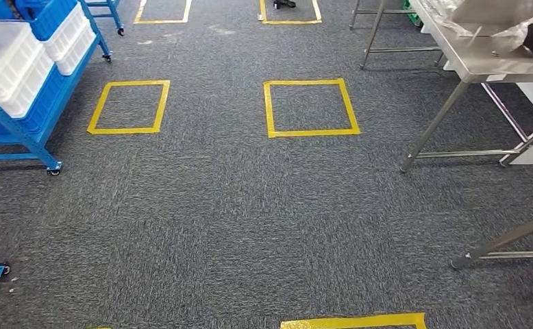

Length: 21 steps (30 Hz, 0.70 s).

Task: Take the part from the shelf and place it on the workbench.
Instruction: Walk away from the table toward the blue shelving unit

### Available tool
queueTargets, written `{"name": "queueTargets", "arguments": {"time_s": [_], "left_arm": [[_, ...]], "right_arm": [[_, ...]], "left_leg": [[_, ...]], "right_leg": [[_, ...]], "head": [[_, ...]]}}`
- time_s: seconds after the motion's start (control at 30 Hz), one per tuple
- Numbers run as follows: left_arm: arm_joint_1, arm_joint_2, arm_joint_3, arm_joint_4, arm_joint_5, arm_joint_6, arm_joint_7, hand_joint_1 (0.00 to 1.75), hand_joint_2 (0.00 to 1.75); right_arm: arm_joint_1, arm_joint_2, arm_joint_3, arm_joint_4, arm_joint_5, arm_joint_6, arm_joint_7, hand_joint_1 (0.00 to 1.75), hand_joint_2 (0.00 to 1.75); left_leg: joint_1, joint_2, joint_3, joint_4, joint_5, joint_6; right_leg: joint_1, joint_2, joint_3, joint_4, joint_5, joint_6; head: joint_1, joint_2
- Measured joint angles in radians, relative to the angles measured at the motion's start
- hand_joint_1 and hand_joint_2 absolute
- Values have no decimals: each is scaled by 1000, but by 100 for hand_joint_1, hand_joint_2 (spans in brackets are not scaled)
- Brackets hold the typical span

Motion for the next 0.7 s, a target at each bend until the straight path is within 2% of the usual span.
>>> {"name": "queueTargets", "arguments": {"time_s": [0.07,0.1,0.13,0.17,0.2,0.27,0.3,0.33,0.37,0.4,0.47,0.5,0.53,0.57,0.63,0.67,0.7], "left_arm": [[-1,0,-1,0,0,-1,0,0,0],[0,0,-1,0,0,-1,0,0,0],[2,0,-1,0,0,-1,0,0,0],[4,1,-1,0,0,-1,0,0,0],[4,2,-1,0,0,0,0,0,0],[3,2,-1,0,0,0,0,0,0],[1,2,-2,0,-1,0,0,0,0],[1,2,-2,0,-1,-1,0,0,0],[2,2,-2,0,-2,-1,0,0,0],[3,2,-2,0,-3,0,0,0,0],[3,3,-2,0,-3,0,0,0,0],[3,3,-2,0,-3,0,0,0,0],[2,3,-3,0,-3,0,0,0,0],[1,3,-3,0,-3,0,0,0,0],[2,4,-4,0,-3,0,0,0,0],[3,4,-4,0,-3,1,0,0,0],[3,4,-4,0,-3,1,0,0,0]], "right_arm": [[0,-3,-1,0,0,0,0,0,0],[-2,-4,-2,0,0,0,0,0,0],[-4,-4,-2,0,1,0,0,0,0],[-4,-3,-2,0,1,1,0,0,0],[-4,-3,-3,0,2,1,1,0,0],[-1,-3,-4,0,3,1,3,0,0],[1,-3,-5,0,4,2,5,0,0],[2,-3,-5,0,5,4,8,0,0],[2,-3,-6,0,7,5,10,0,0],[1,-3,-6,0,9,6,12,0,0],[1,-1,-6,0,12,8,14,0,0],[0,-1,-6,0,12,9,15,0,0],[0,0,-6,0,12,9,15,0,0],[-1,0,-6,0,13,10,16,0,0],[-7,0,-6,0,13,10,16,0,0],[-9,0,-6,0,14,10,16,0,0],[-9,0,-6,0,14,11,17,0,0]], "left_leg": [[2,-21,-6,2,0,-9],[3,-32,-9,2,1,-16],[5,-33,-11,3,0,-21],[3,-21,-15,12,-6,-26],[2,3,-27,38,-23,-30],[3,59,-79,145,-82,-38],[7,72,-112,209,-111,-44],[12,79,-136,256,-125,-49],[17,83,-145,271,-121,-54],[21,88,-133,247,-99,-57],[25,119,-66,119,-35,-60],[23,135,-36,60,-13,-58],[21,146,-18,25,-2,-53],[17,148,-14,14,-3,-47],[14,129,-17,13,1,-33],[14,120,-16,9,3,-25],[16,111,-15,5,6,-18]], "right_leg": [[3,23,20,-53,14,-7],[3,13,22,-59,15,-9],[1,2,26,-65,18,-12],[-1,-9,31,-74,21,-17],[-4,-23,37,-82,23,-22],[-4,-51,45,-90,23,-28],[-3,-67,46,-89,21,-30],[-2,-81,47,-88,18,-29],[-2,-95,48,-87,15,-28],[-2,-107,49,-85,12,-25],[-4,-128,55,-78,2,-16],[-3,-138,57,-73,-4,-10],[-2,-146,59,-70,-8,-3],[0,-153,61,-68,-11,3],[-3,-164,65,-69,-14,15],[-6,-154,66,-64,-21,21],[-9,-134,59,-44,-39,25]], "head": [[0,0],[0,0],[0,0],[-1,0],[-4,0],[-9,0],[-10,0],[-10,0],[-10,0],[-10,0],[-11,0],[-10,0],[-10,0],[-10,0],[-10,0],[-9,0],[-7,0]]}}
